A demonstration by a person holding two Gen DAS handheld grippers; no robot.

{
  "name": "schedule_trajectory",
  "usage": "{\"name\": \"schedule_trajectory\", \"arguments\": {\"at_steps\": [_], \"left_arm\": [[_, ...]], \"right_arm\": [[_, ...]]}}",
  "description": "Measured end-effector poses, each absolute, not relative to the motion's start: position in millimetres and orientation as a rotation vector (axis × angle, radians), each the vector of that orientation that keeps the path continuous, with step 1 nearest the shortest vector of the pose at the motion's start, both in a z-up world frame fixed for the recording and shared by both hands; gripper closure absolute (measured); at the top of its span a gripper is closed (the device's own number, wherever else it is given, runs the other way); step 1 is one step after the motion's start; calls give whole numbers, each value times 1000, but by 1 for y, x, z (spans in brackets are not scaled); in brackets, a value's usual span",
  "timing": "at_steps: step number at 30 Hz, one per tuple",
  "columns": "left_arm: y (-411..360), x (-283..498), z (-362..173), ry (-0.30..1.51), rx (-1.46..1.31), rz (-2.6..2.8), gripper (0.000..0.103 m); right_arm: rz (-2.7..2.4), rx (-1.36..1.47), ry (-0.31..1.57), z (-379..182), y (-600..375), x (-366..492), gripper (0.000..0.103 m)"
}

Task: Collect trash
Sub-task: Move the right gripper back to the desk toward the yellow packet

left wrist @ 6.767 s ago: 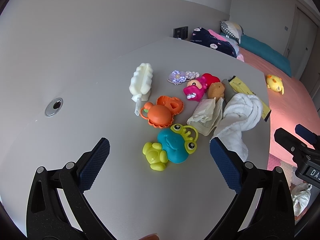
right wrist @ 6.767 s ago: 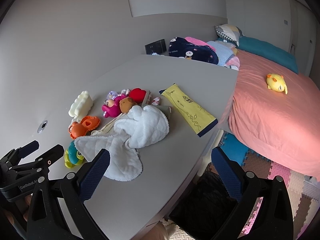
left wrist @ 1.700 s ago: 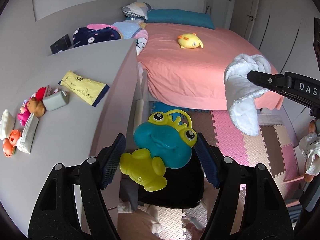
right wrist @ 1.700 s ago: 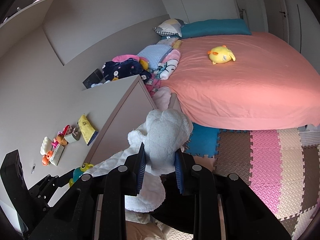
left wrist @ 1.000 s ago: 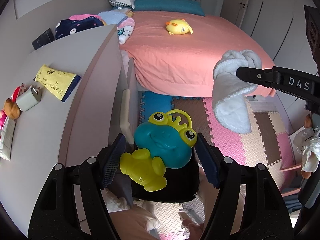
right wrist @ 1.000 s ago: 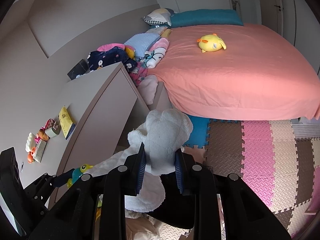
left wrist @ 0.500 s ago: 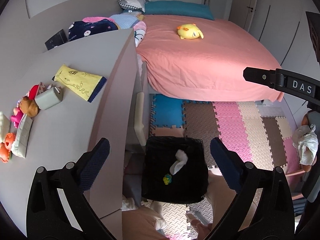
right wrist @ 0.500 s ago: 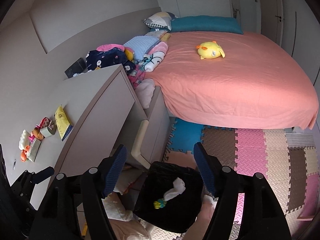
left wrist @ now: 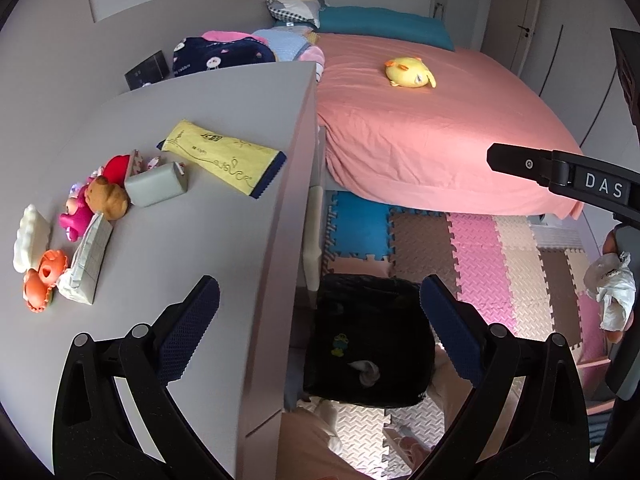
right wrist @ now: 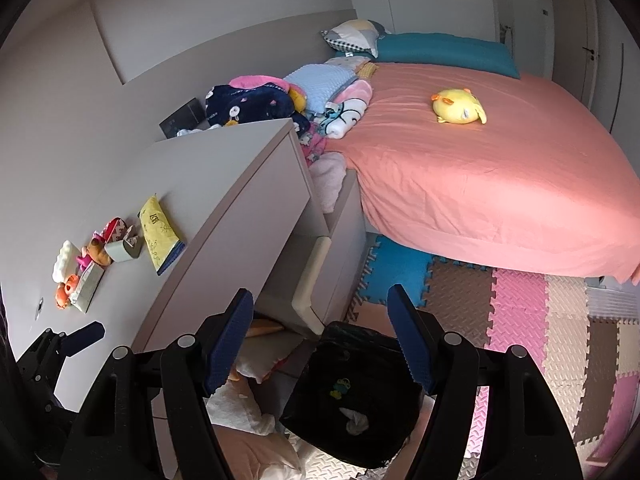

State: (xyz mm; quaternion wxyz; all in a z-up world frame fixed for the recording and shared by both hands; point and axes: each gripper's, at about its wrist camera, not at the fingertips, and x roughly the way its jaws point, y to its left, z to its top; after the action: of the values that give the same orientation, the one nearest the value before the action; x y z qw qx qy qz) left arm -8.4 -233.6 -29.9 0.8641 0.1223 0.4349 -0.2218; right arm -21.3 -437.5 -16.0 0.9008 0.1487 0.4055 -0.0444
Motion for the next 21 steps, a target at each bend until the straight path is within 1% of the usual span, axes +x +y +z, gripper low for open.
{"name": "schedule_trajectory", "arguments": {"at_steps": [21], "left_arm": [[-151, 41, -15, 884, 220, -328, 6]], "right_arm": [[30, 236, 882, -15, -369, 51, 33]]}}
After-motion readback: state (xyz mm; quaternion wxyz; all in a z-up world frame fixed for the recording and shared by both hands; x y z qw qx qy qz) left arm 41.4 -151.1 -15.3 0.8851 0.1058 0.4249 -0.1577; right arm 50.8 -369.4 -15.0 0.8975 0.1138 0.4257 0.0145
